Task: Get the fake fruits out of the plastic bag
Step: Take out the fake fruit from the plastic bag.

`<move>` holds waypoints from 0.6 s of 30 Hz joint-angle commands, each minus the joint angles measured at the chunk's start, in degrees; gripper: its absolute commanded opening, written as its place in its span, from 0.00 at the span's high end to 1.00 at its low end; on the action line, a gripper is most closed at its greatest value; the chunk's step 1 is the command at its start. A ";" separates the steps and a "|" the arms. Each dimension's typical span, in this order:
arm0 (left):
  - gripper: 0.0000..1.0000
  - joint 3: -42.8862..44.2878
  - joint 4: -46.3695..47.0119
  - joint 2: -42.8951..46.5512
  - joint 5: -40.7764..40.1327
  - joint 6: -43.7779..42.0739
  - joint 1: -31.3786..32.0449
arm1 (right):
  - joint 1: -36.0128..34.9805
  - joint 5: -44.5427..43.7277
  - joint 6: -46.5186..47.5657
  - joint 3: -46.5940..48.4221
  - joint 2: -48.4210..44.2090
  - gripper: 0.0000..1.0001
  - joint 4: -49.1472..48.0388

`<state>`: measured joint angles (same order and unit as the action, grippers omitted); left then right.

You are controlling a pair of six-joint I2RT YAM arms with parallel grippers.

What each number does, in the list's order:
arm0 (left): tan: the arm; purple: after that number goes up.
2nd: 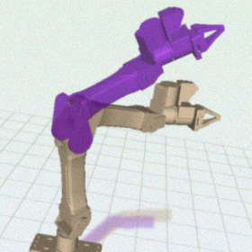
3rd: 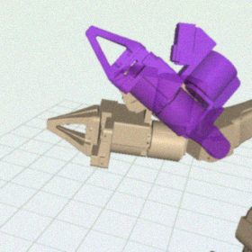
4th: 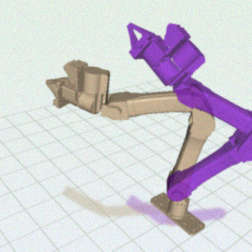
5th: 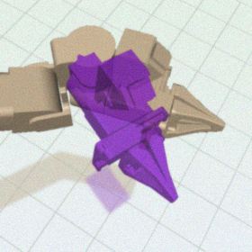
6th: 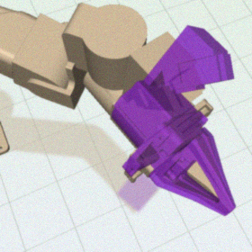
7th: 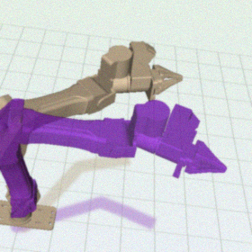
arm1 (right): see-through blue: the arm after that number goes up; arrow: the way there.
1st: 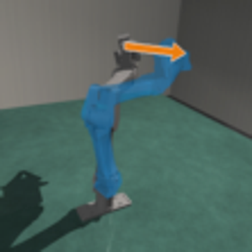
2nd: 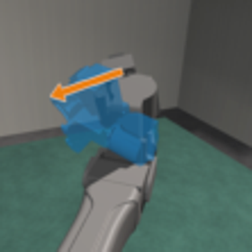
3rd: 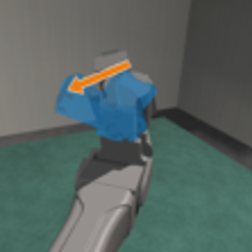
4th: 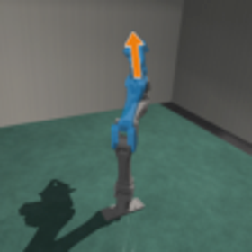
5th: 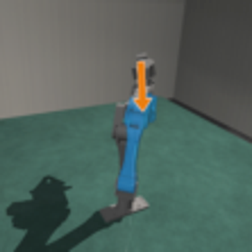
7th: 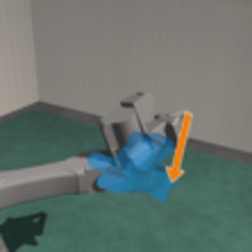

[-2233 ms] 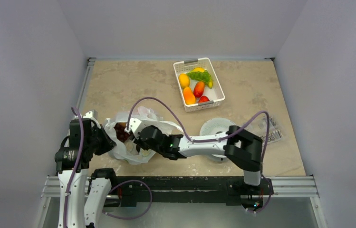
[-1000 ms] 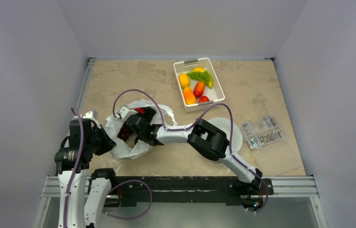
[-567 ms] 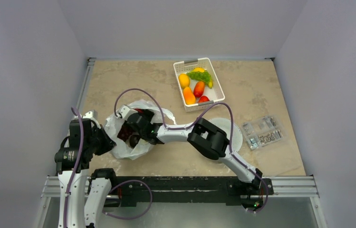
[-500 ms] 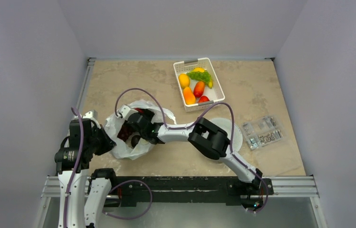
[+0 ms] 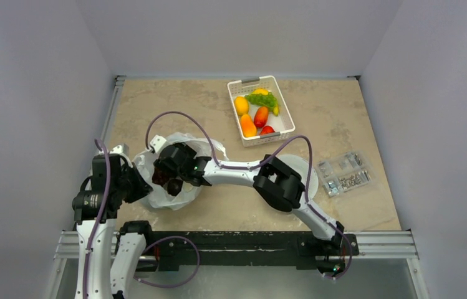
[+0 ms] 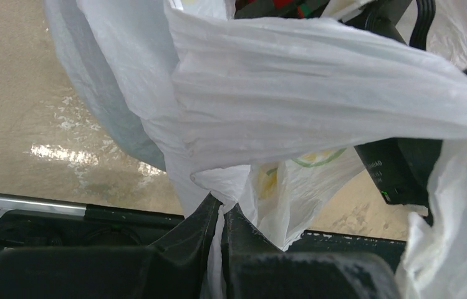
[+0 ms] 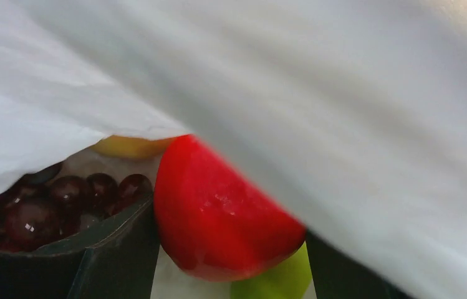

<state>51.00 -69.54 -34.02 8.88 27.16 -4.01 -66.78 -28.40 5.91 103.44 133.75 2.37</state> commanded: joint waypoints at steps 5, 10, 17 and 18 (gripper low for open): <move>1.00 0.40 1.46 0.42 0.35 -0.79 -0.02 | -0.54 4.86 -3.10 -8.62 -12.13 0.97 -2.79; 1.00 0.51 1.41 0.44 -0.21 -0.56 0.02 | -0.35 10.79 -4.98 -15.23 -17.95 1.00 -4.57; 1.00 1.12 1.92 0.73 0.12 -0.60 0.00 | 0.01 27.60 -14.76 -21.15 -28.13 1.00 -5.11; 1.00 1.24 2.10 0.54 0.29 -0.66 0.04 | 0.18 28.96 -16.26 -21.95 -29.13 1.00 -6.17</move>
<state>51.00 -69.52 -33.56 8.71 27.22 -4.01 -67.05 -10.22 -2.55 83.24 111.18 0.49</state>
